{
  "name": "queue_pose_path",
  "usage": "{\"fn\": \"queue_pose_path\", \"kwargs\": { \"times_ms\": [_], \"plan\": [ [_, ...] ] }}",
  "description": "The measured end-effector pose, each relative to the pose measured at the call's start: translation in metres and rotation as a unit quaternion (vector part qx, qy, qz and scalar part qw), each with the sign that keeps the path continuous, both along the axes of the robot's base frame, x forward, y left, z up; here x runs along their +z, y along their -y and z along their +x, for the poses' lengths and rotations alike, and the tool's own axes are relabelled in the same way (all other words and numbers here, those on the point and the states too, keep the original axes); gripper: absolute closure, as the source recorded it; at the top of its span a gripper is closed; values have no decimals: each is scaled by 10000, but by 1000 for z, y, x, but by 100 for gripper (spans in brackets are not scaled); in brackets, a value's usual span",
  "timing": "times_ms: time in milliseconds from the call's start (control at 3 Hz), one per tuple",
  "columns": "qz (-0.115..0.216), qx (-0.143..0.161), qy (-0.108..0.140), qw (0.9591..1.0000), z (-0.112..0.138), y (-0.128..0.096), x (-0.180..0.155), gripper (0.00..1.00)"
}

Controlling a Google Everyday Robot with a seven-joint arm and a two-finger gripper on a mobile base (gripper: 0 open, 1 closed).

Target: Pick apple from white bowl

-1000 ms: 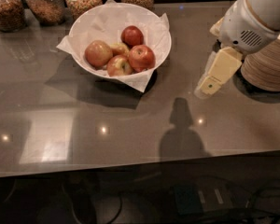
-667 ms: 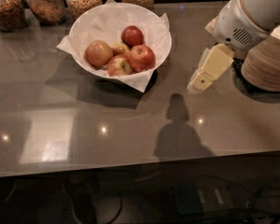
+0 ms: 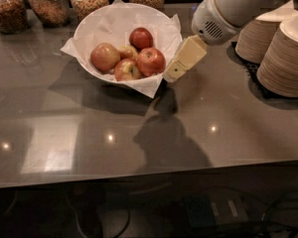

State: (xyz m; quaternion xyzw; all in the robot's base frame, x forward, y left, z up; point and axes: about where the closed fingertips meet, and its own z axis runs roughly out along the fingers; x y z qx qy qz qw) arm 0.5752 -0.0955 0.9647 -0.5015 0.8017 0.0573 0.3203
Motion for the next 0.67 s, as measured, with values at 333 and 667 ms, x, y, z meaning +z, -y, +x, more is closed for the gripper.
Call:
{"fn": "queue_pose_path", "kwargs": {
  "times_ms": [333,667],
  "plan": [
    [30,-213,-73,9997,23,-22,1,0],
    [67,-343,-204,9992,40,-40,0,0]
  ]
}}
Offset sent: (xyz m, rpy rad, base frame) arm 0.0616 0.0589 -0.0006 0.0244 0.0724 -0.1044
